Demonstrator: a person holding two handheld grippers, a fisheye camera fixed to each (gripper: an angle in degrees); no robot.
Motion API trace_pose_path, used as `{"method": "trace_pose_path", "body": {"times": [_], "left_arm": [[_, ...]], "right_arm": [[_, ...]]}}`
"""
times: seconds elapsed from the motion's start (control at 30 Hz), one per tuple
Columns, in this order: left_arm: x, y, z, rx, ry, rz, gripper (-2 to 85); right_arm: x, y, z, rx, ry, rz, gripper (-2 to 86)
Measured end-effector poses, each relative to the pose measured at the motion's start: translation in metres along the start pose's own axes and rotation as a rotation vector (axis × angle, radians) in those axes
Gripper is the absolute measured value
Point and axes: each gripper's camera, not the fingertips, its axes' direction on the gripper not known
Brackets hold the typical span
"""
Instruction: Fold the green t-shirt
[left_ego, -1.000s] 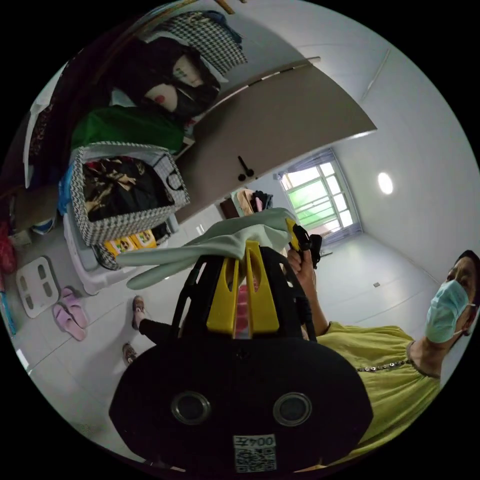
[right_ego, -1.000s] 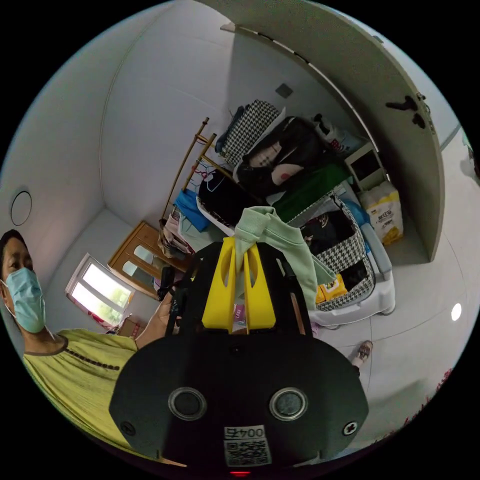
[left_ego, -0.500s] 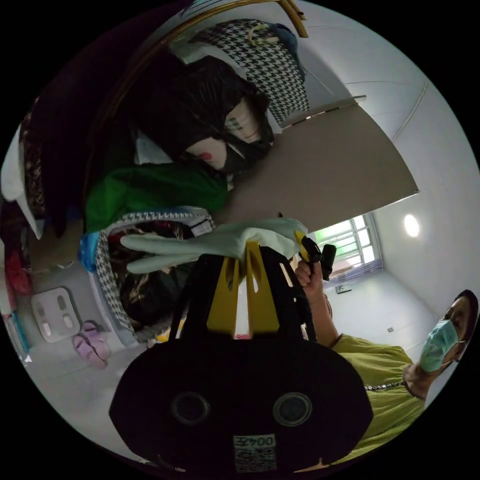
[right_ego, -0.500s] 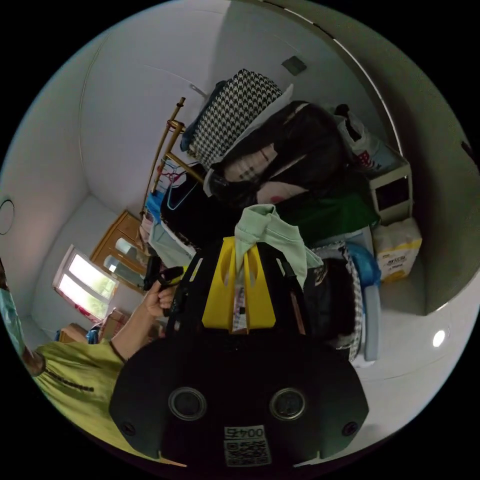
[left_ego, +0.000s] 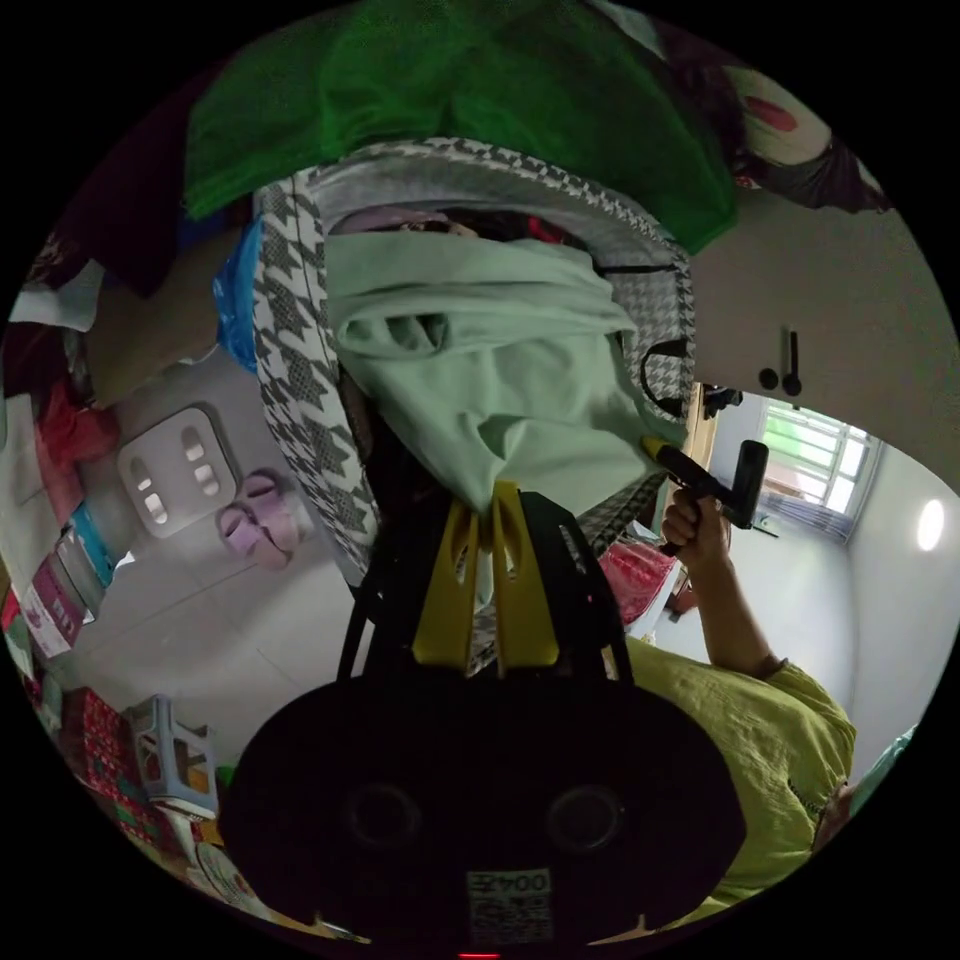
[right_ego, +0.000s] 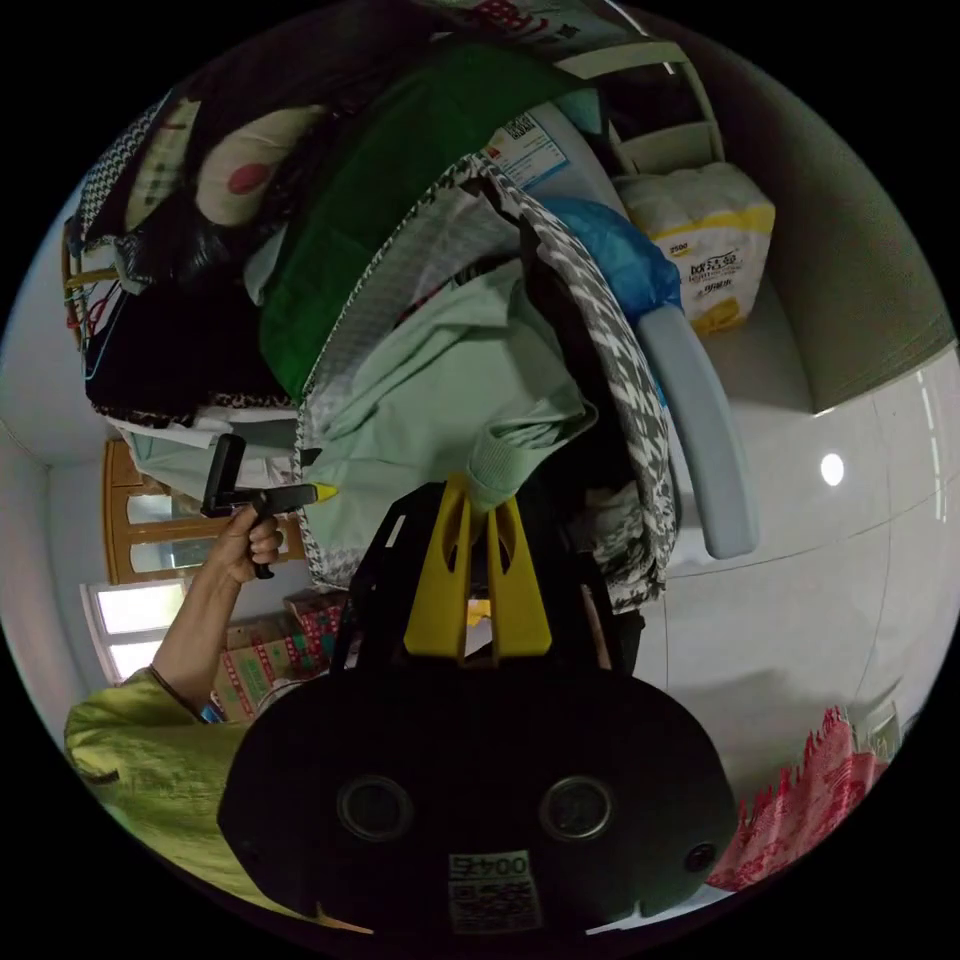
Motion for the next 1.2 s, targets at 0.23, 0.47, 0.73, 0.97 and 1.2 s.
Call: {"method": "trace_pose_path", "body": {"times": [0.23,0.47,0.73,0.97,1.2], "left_arm": [[0.02,-0.033,0.009,-0.072,-0.088,0.026,4.0],[0.064,-0.043,0.015,-0.128,-0.297,0.114,4.4],[0.16,0.006,-0.009,0.072,-0.562,0.378,2.7],[0.2,-0.036,0.017,0.209,-0.572,0.269,3.6],[0.219,-0.047,0.056,0.29,-0.658,0.086,3.6]], "right_arm": [[-0.03,-0.02,0.042,-0.036,0.108,-0.032,1.8],[-0.09,-0.019,0.069,-0.155,0.408,-0.173,5.1],[-0.146,0.005,0.013,0.068,0.318,-0.308,7.9],[-0.158,-0.034,0.052,0.131,0.19,-0.25,7.9],[-0.18,-0.041,0.069,0.083,0.294,-0.266,7.2]]}}
